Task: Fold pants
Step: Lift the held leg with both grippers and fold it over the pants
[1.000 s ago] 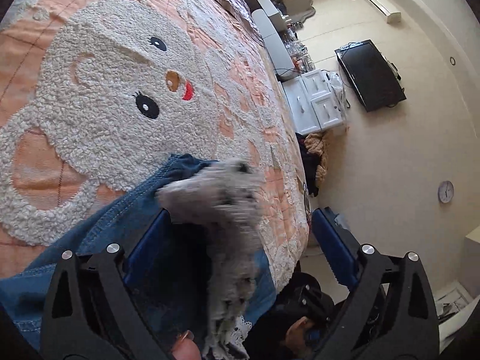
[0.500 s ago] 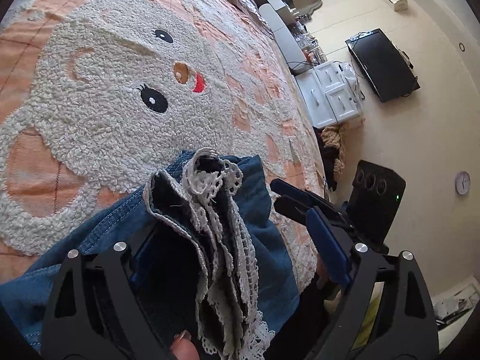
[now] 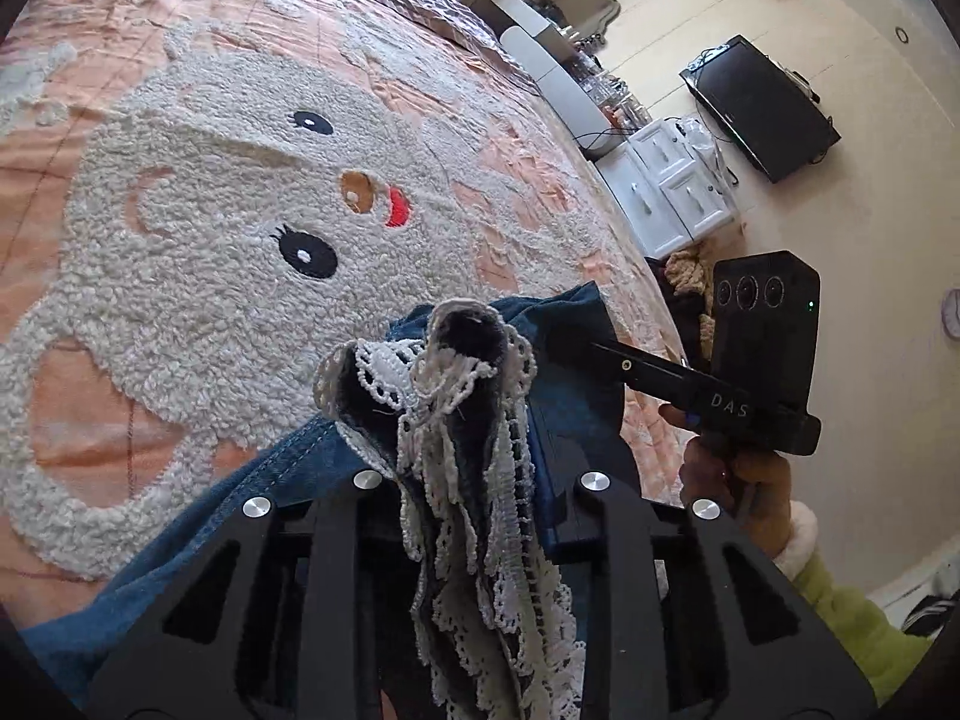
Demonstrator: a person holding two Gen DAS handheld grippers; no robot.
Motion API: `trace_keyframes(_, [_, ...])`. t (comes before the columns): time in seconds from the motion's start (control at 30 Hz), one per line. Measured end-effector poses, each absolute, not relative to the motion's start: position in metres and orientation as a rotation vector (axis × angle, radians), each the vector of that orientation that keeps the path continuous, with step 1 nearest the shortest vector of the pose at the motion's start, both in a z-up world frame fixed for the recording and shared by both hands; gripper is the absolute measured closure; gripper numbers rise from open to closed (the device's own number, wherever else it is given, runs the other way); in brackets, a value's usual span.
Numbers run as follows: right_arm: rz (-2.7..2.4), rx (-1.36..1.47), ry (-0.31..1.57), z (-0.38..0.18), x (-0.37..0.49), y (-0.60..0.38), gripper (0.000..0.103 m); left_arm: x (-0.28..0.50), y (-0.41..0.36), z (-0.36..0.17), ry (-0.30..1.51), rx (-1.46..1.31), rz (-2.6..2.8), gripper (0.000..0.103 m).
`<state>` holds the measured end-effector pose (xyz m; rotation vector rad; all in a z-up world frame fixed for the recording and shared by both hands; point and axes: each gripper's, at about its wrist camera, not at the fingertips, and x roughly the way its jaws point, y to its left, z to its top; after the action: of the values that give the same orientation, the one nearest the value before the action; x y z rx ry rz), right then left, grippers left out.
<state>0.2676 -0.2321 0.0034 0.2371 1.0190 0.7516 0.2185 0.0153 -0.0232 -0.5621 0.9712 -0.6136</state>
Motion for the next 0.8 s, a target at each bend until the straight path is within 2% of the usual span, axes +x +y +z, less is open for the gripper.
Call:
trace_keyframes(0.13, [0.705, 0.231, 1.099, -0.029, 0.279, -0.228, 0.091, 0.223, 0.026, -0.043, 1.011, -0.597, -0.549, 0.083])
trace_keyframes(0.27, [0.697, 0.272, 1.111, -0.037, 0.281, -0.235, 0.087, 0.222, 0.03, -0.053, 1.03, -0.604, -0.51, 0.081])
trace_keyframes(0.33, [0.7, 0.243, 1.092, -0.032, 0.277, -0.233, 0.08, 0.22, 0.027, -0.049, 1.026, -0.577, -0.493, 0.08])
trace_keyframes(0.37, [0.695, 0.24, 1.082, -0.028, 0.275, -0.234, 0.077, 0.217, 0.027, -0.046, 1.021, -0.587, -0.498, 0.077])
trace_keyframes(0.43, [0.696, 0.269, 1.048, -0.015, 0.27, -0.241, 0.061, 0.21, 0.03, -0.039, 1.016, -0.626, -0.521, 0.054])
trace_keyframes(0.5, [0.695, 0.278, 1.004, -0.001, 0.264, -0.249, 0.055, 0.199, 0.032, -0.028, 0.995, -0.635, -0.522, 0.048])
trace_keyframes(0.6, [0.702, 0.288, 0.954, 0.014, 0.25, -0.261, 0.049, 0.181, 0.033, -0.018, 0.987, -0.619, -0.479, 0.042])
trace_keyframes(0.8, [0.722, 0.262, 0.945, 0.024, 0.209, -0.272, 0.041, 0.139, 0.031, -0.006, 0.969, -0.611, -0.428, 0.041])
